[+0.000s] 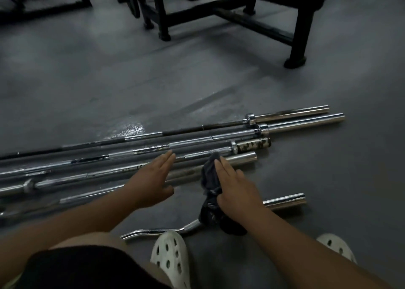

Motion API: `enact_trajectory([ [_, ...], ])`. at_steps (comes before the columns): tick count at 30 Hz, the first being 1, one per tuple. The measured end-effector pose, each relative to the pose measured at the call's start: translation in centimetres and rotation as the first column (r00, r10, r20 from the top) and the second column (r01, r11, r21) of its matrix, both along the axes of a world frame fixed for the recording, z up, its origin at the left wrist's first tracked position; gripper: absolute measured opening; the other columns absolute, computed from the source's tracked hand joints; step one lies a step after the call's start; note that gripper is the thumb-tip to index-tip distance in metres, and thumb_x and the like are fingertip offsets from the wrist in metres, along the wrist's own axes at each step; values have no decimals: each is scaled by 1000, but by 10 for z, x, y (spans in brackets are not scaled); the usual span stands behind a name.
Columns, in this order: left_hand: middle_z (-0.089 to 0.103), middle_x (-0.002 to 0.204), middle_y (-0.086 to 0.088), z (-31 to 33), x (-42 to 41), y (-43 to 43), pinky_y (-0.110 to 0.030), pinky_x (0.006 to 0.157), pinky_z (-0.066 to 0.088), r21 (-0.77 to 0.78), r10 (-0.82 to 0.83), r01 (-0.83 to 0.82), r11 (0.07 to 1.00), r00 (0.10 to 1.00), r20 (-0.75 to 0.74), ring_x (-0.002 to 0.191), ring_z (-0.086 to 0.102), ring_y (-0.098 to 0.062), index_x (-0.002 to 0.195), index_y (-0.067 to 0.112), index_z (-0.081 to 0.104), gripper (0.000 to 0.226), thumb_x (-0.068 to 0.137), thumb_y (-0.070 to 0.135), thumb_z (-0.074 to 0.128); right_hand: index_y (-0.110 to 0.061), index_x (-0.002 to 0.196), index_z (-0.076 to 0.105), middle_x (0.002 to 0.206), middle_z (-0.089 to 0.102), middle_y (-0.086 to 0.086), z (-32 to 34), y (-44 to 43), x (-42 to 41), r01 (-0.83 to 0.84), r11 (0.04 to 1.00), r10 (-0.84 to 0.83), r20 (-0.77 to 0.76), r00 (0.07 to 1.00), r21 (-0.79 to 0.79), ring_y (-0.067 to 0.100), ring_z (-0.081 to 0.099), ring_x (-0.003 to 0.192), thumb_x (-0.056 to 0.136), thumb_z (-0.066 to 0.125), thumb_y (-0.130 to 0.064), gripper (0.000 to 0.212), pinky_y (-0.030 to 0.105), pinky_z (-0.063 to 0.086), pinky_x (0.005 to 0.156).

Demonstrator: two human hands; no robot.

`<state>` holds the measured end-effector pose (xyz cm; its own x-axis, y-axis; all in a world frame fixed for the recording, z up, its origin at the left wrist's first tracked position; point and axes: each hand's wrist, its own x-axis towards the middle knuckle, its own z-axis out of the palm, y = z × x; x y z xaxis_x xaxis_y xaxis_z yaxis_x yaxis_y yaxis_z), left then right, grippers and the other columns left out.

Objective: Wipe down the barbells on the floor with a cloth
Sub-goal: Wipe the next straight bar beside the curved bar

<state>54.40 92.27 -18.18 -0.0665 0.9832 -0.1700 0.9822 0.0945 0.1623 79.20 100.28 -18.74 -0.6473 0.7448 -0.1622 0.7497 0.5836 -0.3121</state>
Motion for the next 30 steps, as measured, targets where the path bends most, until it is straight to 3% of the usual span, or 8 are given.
enact_trajectory([
  [6,-6,166,0,-34,-33,8,-28,121,13,-73,-38,36,997,999,-24,152,8,-18,159,20,-2,96,89,44,59,-24,157,-1,165,-6,-8,-24,14,-16,28,998,-26,34,999,-64,26,37,127,86,55,-25,91,40,43,101],
  [11,7,166,-3,-104,-62,33,-36,119,26,-124,28,-23,992,999,39,150,19,-22,159,18,7,95,86,44,63,-24,157,1,164,-6,-11,-67,34,-24,78,981,-59,110,992,-177,23,28,140,86,55,-27,90,42,39,108],
  [15,25,162,-7,-154,-88,46,-37,114,32,-206,84,-78,975,996,17,144,32,-26,156,14,22,94,82,45,70,-23,158,1,165,-4,-9,-99,46,-24,96,959,-56,155,986,-267,21,26,144,87,54,-26,90,35,32,114],
  [18,49,145,-9,-183,-102,53,-42,99,48,-224,21,-29,974,999,-40,125,53,-29,146,12,42,87,76,57,68,-23,158,0,165,-5,-10,-113,56,-32,86,955,-37,173,984,-283,21,27,142,88,54,-27,89,36,35,110],
  [20,59,128,-9,-194,-97,64,-41,86,53,-169,-28,21,985,999,-36,109,62,-31,132,12,54,76,75,63,55,-23,158,0,164,-5,-11,-120,62,-43,76,953,-26,170,985,-293,22,25,141,89,54,-26,88,38,37,109],
  [24,62,114,-10,-208,-69,94,-40,77,54,-74,-85,84,994,996,-7,95,62,-32,125,11,57,70,81,63,41,-23,158,2,164,-4,-10,-133,71,-59,60,956,-14,160,987,-288,21,27,138,88,53,-26,87,37,38,107],
  [30,64,96,-6,-216,-47,121,-37,64,47,-87,-1,7,996,998,61,85,65,-32,103,17,58,42,91,56,51,-22,158,2,164,-3,-8,-152,78,-64,57,951,-7,164,986,-305,20,26,139,88,53,-28,87,37,38,108],
])
